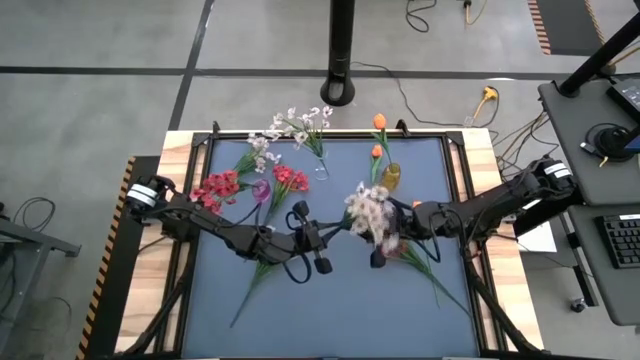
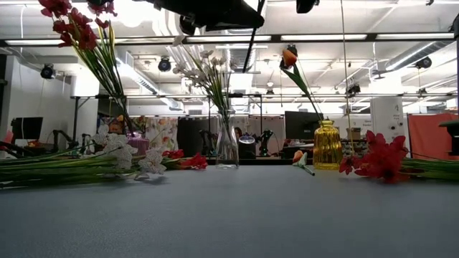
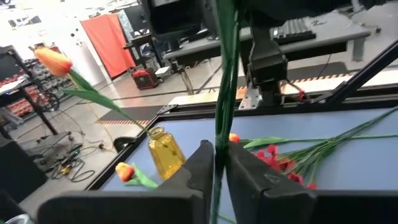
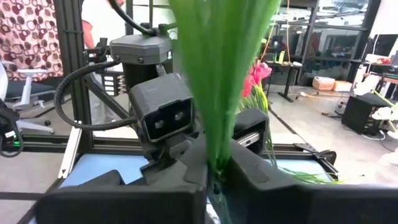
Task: Sort flowers into vase by color
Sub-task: Put the white flower into the transparent vase
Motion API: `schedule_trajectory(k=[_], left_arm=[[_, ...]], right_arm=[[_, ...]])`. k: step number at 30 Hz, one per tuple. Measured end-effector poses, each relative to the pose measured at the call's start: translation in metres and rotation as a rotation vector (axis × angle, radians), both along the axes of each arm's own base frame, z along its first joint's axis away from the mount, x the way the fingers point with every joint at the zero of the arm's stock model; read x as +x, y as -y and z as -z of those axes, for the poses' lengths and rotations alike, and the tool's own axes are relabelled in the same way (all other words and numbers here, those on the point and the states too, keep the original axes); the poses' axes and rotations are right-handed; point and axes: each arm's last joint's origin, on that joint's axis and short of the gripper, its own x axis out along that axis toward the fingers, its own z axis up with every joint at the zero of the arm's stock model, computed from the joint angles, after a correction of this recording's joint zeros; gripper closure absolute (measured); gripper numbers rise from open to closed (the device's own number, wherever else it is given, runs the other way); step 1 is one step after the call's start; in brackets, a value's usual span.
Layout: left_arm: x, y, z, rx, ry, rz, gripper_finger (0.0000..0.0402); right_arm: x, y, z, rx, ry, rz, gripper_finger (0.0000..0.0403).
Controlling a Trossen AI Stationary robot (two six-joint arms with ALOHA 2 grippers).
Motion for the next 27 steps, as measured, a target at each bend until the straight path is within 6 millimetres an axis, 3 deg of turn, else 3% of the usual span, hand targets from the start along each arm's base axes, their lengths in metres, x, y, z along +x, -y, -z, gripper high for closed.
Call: schedule_trajectory(k=[8,14,21,27], left_arm=[[-0.008,0.005,-0.011,-0.043,0.021,0.041,0.0274],[-0.031,0.015,-0.033,-0.045,-0.021,0.090,0.0199],[-0.077,0.023,-0.080,-0.035,0.009,0.180,0.0178],[-0.119,0.013,-0.119,0.006,0.071,0.212,0.0178]], right_arm=[[-0.001,0.000,-0.001,0.008,-0.005,-0.004,0.0389],[-0.010,0.007,-0.011,0.000,-0.014,0.018,0.0389],[-0.009,0.038,-0.033,-0.025,-0.067,0.121,0.0390],[0.003,0.072,-0.046,-0.070,-0.049,0.201,0.0390]])
